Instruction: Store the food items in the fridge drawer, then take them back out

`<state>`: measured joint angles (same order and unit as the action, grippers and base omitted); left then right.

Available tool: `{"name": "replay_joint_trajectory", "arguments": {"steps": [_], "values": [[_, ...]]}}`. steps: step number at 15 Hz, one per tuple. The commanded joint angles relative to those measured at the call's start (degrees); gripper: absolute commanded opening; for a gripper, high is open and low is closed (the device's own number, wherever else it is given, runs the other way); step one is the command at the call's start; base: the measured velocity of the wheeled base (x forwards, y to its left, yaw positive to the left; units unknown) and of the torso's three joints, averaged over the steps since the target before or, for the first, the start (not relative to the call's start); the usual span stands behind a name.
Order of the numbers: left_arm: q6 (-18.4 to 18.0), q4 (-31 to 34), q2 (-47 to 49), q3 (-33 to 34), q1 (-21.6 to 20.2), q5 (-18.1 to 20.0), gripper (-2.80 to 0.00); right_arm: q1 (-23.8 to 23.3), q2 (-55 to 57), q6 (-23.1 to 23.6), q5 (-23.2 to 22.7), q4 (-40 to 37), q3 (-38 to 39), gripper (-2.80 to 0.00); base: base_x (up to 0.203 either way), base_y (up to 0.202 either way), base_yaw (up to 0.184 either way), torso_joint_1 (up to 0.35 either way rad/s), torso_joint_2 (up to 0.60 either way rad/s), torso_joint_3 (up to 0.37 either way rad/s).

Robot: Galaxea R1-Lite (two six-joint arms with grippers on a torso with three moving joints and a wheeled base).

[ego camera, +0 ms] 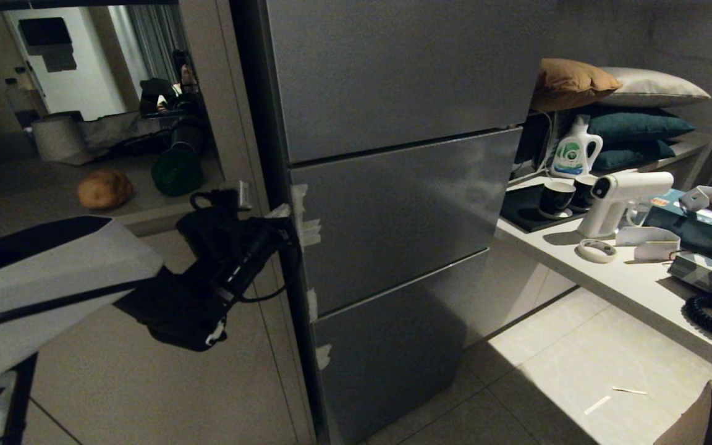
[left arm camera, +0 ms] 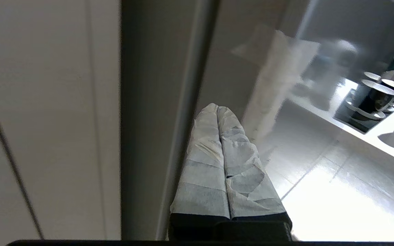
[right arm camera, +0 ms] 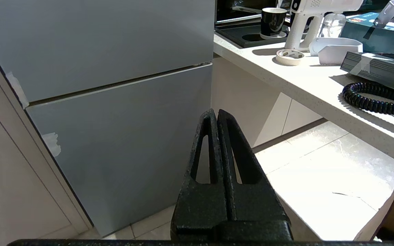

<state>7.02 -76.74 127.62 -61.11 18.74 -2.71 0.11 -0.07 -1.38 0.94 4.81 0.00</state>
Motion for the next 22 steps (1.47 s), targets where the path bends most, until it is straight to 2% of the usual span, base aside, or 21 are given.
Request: {"name": "replay_joint_trajectory", "arguments": {"steps": [1,11,15,19,22], "values": [[0.2,-0.4,0.3,-0.1,0.6,0.7,-2.80,0.0,0.1,0.0,0.0,0.0,1.8,-2.80,0.000,0.000,0.000,0.000,0.00,0.000],[0.1,-0.6,1.0,0.0,1.7,6.6,-2.80,0.1,0.1,0.0,0.0,0.0,1.8,-2.80,0.000,0.000,0.000,0.000,0.00,0.000],[-0.3,-0.5,1.0,0.2,2.4,7.0,-2.80,0.0,0.1,0.0,0.0,0.0,1.8,-2.80,0.000,0.000,0.000,0.000,0.00,0.000],[-0.6,-0.6,0.1,3.4,2.9,9.1,-2.80,0.1,0.1,0.0,0.0,0.0,1.8,-2.80,0.000,0.000,0.000,0.000,0.00,0.000],[-3.1,-0.7,0.1,3.8,2.8,8.9,-2.80,0.0,0.1,0.0,0.0,0.0,1.8,-2.80,0.000,0.000,0.000,0.000,0.00,0.000]]}}
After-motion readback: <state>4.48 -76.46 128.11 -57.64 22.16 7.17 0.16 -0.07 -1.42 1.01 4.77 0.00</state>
